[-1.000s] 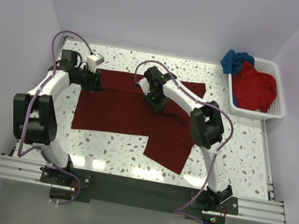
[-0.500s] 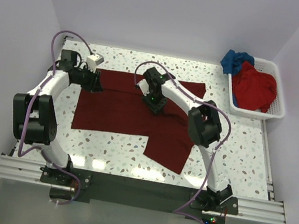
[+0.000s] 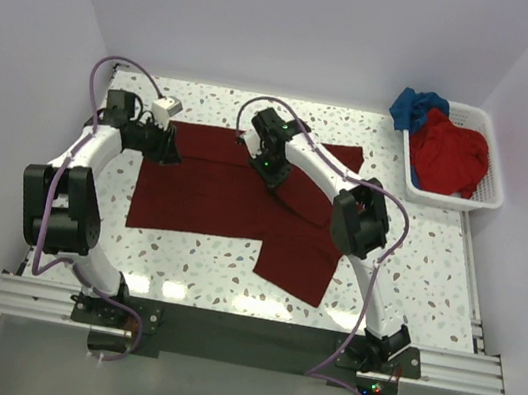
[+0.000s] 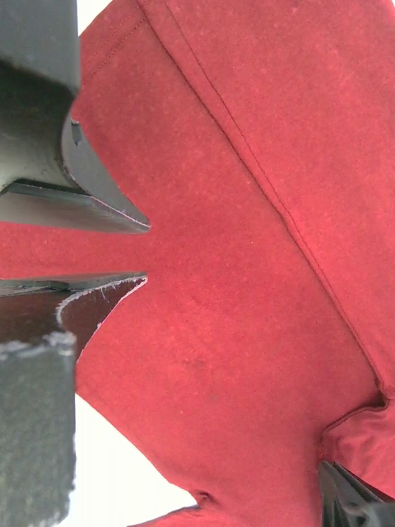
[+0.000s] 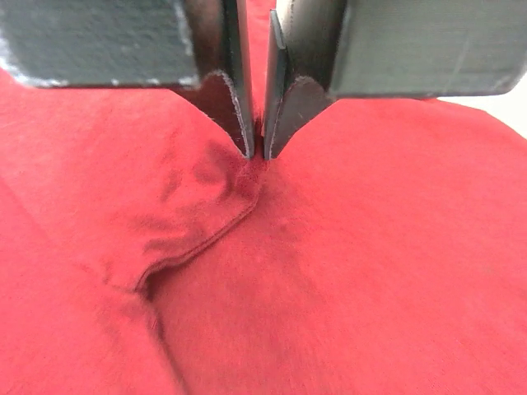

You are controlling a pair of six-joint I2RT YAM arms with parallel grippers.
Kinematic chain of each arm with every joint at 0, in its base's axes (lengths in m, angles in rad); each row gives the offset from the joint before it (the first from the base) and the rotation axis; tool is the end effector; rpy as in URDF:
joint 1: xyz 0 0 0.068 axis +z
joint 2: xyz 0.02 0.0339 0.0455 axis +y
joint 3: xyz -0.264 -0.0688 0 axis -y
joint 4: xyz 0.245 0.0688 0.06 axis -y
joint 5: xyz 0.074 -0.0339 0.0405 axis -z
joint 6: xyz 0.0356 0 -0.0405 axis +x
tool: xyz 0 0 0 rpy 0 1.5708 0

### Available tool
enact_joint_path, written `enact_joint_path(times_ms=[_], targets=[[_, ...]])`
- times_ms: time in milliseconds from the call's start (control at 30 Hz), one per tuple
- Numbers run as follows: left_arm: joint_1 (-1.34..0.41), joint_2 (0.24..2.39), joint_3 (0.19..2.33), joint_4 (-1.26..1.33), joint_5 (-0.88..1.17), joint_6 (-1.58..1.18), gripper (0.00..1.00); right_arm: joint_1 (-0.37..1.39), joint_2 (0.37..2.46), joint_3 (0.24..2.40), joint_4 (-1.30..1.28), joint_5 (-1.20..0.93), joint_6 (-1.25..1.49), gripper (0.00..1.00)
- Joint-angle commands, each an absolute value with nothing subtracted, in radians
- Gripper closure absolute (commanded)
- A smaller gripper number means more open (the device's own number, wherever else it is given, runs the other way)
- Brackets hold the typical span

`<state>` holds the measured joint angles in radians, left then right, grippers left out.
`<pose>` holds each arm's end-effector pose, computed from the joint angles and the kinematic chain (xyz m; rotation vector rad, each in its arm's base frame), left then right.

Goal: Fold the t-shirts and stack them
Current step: Fold the tshirt

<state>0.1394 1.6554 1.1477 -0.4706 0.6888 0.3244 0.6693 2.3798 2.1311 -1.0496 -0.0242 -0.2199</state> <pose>0.3421 0.0251 0.2257 0.4715 2.3077 -0.6531 0.3859 0.3064 0.1880 -1.2425 2.5969 0.1219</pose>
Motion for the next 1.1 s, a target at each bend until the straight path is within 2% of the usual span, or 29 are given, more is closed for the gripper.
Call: enact_joint_path(times_ms=[0, 100, 167, 200, 267, 333, 467, 600, 733, 867, 900, 1067], targets=[[0.152, 1.655, 1.147, -0.436, 0.722, 0.324, 0.70, 0.676, 2.399, 2.213, -1.091, -0.080, -0.147, 0.89], [0.153, 1.660, 1.150, -0.440, 0.722, 0.327, 0.70, 0.675, 2.416, 2.240, -1.101, -0.101, -0.120, 0.90], [0.156, 1.664, 1.152, -0.443, 0.721, 0.327, 0.70, 0.675, 2.422, 2.249, -1.106, -0.104, -0.114, 0.88], [0.156, 1.664, 1.154, -0.443, 0.721, 0.327, 0.70, 0.675, 2.424, 2.252, -1.111, -0.103, -0.114, 0.75], [0.158, 1.661, 1.154, -0.446, 0.721, 0.331, 0.69, 0.673, 2.418, 2.243, -1.117, -0.101, -0.118, 0.55], [0.160, 1.663, 1.154, -0.451, 0.721, 0.339, 0.69, 0.672, 2.392, 2.215, -1.121, -0.101, -0.135, 0.47], [0.172, 1.655, 1.164, -0.486, 0.729, 0.367, 0.69, 0.652, 2.306, 2.139, -1.115, -0.106, -0.172, 0.47], [0.198, 1.635, 1.177, -0.592, 0.752, 0.515, 0.69, 0.598, 2.166, 2.011, -1.120, -0.141, -0.277, 0.50], [0.239, 1.605, 1.178, -0.780, 0.762, 0.771, 0.69, 0.499, 1.979, 1.745, -1.118, -0.175, -0.452, 0.52], [0.290, 1.589, 1.167, -1.000, 0.756, 1.006, 0.68, 0.445, 1.786, 1.513, -1.120, -0.112, -0.647, 0.54], [0.296, 1.588, 1.160, -1.029, 0.756, 1.085, 0.68, 0.446, 1.708, 1.464, -1.106, -0.104, -0.700, 0.54], [0.305, 1.508, 1.048, -1.036, 0.721, 1.186, 0.66, 0.463, 1.576, 1.235, -1.016, -0.080, -0.742, 0.55]])
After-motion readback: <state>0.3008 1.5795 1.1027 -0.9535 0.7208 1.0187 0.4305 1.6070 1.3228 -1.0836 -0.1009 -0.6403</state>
